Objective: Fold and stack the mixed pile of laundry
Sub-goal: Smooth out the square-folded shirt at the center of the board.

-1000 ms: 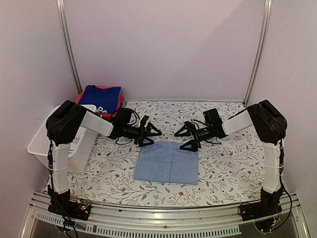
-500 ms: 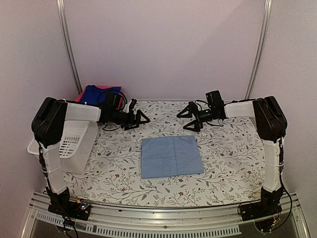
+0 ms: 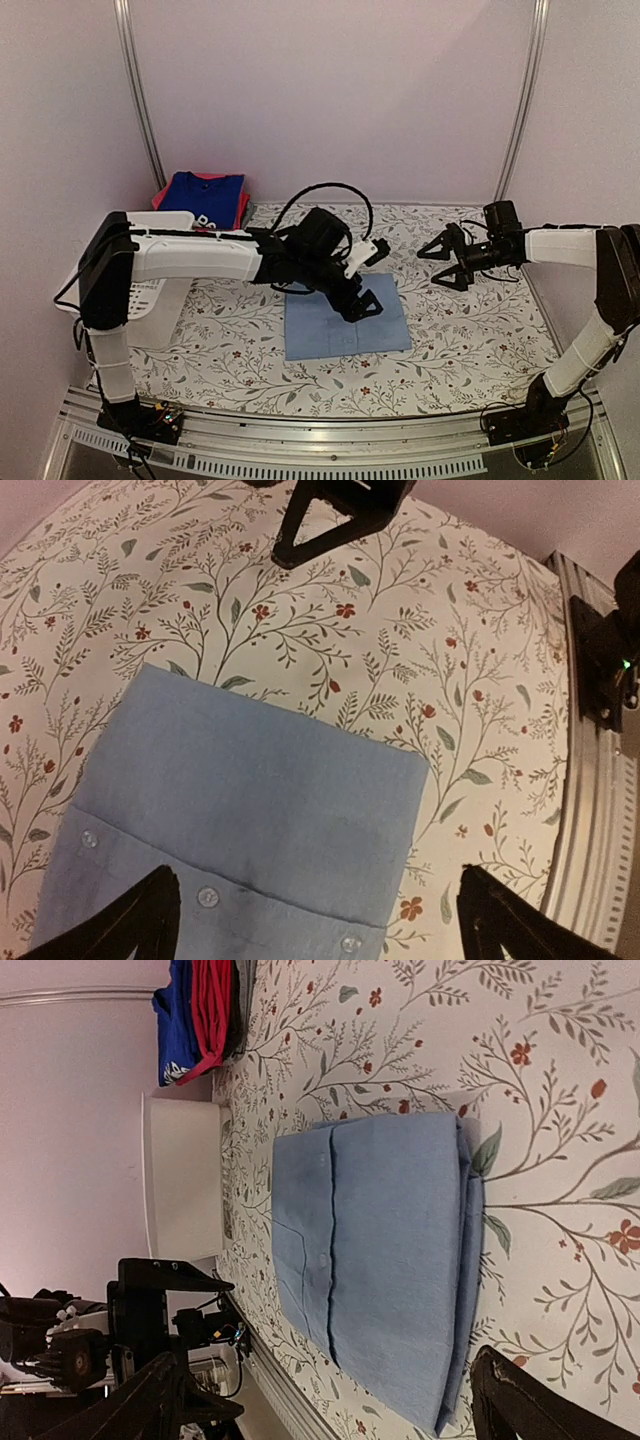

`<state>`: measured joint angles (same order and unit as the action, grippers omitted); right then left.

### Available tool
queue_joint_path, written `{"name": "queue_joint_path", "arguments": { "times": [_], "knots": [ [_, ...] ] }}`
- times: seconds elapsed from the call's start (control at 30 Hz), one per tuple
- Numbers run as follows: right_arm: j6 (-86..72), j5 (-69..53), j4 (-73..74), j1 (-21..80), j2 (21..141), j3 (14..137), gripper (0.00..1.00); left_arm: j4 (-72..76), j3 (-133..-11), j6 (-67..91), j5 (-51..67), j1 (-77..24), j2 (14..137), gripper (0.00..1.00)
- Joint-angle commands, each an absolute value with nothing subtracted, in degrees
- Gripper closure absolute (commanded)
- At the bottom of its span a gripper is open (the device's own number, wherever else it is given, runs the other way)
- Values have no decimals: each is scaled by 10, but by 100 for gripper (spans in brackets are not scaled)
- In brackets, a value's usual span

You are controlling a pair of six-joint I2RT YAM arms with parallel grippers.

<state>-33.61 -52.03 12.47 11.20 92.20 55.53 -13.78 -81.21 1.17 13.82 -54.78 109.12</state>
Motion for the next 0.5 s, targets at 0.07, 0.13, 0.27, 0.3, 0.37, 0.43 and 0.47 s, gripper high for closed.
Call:
{"name": "queue_joint_path", "arguments": {
  "times": [0.07,0.13,0.27,0.3,0.37,0.43,0.47],
  "knots": [
    [-311,-546,145,76,875,466,1,-170,-915,-72,50,-623,1208,7],
    [-308,-555,141,76,871,448,1,-180,-952,-99,29,-645,1248,10],
    [-308,-562,125,75,863,417,1,-193,-1017,-135,13,-672,1311,18],
    [-310,-565,121,75,862,411,1,-189,-1019,-134,21,-674,1318,21],
    [-312,-568,118,75,861,401,1,-182,-1017,-127,31,-678,1327,26],
    [-313,-572,113,75,861,393,1,-182,-1012,-133,29,-685,1336,32],
    [-313,-573,110,75,860,389,1,-181,-1008,-137,27,-689,1341,35]
  ]
}}
